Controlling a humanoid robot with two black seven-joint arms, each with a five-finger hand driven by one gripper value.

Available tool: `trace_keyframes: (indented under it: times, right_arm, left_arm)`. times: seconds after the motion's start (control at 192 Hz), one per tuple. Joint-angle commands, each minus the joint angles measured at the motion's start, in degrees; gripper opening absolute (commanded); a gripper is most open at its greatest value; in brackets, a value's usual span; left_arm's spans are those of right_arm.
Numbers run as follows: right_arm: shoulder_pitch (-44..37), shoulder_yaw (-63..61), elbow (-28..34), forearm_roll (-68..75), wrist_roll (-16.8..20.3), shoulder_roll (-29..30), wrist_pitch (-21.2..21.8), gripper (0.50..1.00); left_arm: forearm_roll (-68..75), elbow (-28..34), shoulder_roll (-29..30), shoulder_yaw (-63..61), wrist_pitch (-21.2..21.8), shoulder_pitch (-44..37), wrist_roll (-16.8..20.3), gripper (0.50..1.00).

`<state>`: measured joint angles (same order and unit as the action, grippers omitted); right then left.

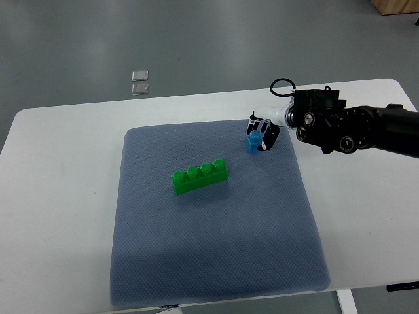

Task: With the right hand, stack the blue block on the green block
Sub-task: 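Close the right hand fingers to grip the blue block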

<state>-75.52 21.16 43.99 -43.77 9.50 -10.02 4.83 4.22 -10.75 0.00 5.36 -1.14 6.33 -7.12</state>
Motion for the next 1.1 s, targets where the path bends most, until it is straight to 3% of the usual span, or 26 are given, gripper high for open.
trace_keyframes:
  times: [0.0, 0.458, 0.599, 1.093]
  right_arm:
    - [-0.07, 0.02, -0.05, -0.08, -0.01, 0.0, 0.0, 0.758]
    - [0.37, -0.07, -1.98, -0.08, -0.19, 2.46, 0.0, 0.752]
    - [0.46, -0.07, -2.16, -0.08, -0.54, 2.37, 0.0, 0.711]
    - [0.1, -0.51, -1.45, -0.08, -0.54, 1.93, 0.53, 0.715]
  left_arm:
    - [0.0, 0.12, 0.0, 0.0, 0.0, 0.0, 0.0, 1.0]
    - [0.0, 0.2, 0.0, 0.0, 0.0, -0.18, 0.0, 1.0]
    - [0.0, 0.2, 0.0, 0.0, 0.0, -0.18, 0.0, 1.0]
    - [0.0, 0.2, 0.0, 0.0, 0.0, -0.18, 0.0, 1.0]
